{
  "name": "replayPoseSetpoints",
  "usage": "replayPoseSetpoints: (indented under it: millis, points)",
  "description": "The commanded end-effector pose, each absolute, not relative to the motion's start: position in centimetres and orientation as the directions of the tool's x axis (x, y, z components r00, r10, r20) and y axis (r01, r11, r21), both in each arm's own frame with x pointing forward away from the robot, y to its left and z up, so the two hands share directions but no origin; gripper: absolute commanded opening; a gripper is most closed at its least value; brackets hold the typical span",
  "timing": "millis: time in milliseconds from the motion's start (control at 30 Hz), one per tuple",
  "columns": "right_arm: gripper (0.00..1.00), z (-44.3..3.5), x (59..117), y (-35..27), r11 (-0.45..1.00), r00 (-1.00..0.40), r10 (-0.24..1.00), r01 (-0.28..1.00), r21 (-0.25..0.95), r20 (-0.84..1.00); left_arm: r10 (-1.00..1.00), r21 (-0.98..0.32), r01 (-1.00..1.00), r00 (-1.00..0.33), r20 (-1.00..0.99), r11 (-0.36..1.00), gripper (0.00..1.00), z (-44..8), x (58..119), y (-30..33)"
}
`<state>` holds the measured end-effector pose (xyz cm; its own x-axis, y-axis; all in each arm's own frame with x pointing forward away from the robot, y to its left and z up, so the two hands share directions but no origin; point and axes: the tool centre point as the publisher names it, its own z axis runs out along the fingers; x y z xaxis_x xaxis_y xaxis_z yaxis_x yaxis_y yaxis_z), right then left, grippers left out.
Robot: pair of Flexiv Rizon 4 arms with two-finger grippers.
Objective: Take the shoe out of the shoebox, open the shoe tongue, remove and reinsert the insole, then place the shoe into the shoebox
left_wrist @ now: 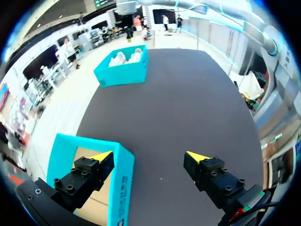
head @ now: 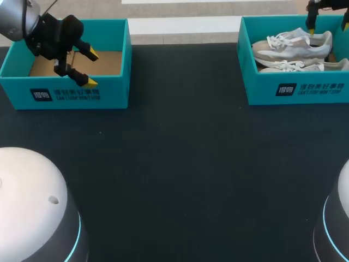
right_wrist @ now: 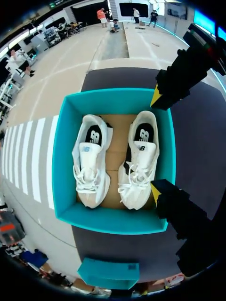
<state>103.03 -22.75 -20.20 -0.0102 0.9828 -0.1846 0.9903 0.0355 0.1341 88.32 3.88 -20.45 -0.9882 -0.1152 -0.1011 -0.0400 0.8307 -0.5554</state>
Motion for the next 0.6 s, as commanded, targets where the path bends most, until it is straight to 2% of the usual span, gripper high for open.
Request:
replayPoseSetpoints:
  millis: [33, 467, 533, 600]
  points:
    - [1.0, -20.2, 101.6, -22.7, 0.041, -0.009, 0.983, 0.985, 0.168, -0.186, -0.563, -0.426, -0.515, -0.826, 0.015, 0.744, 1.0, -20.3, 87.7, 3.4]
    - [1.0, -19.7, 101.2, -22.3, 0.065, -0.034, 0.981, 0.985, 0.159, -0.189, -0.563, -0.426, -0.515, -0.826, 0.015, 0.744, 1.0, -20.3, 87.7, 3.4]
    - [1.0, -19.3, 100.3, -21.6, 0.076, -0.049, 0.981, 0.987, 0.144, -0.186, -0.649, -0.405, -0.631, -0.753, 0.112, 0.662, 1.0, -20.1, 87.3, 3.6]
    - [1.0, -19.4, 99.4, -21.2, 0.076, -0.052, 0.981, 0.989, 0.128, -0.185, -0.693, -0.367, -0.675, -0.714, 0.104, 0.64, 1.0, -20.5, 87.2, 4.1]
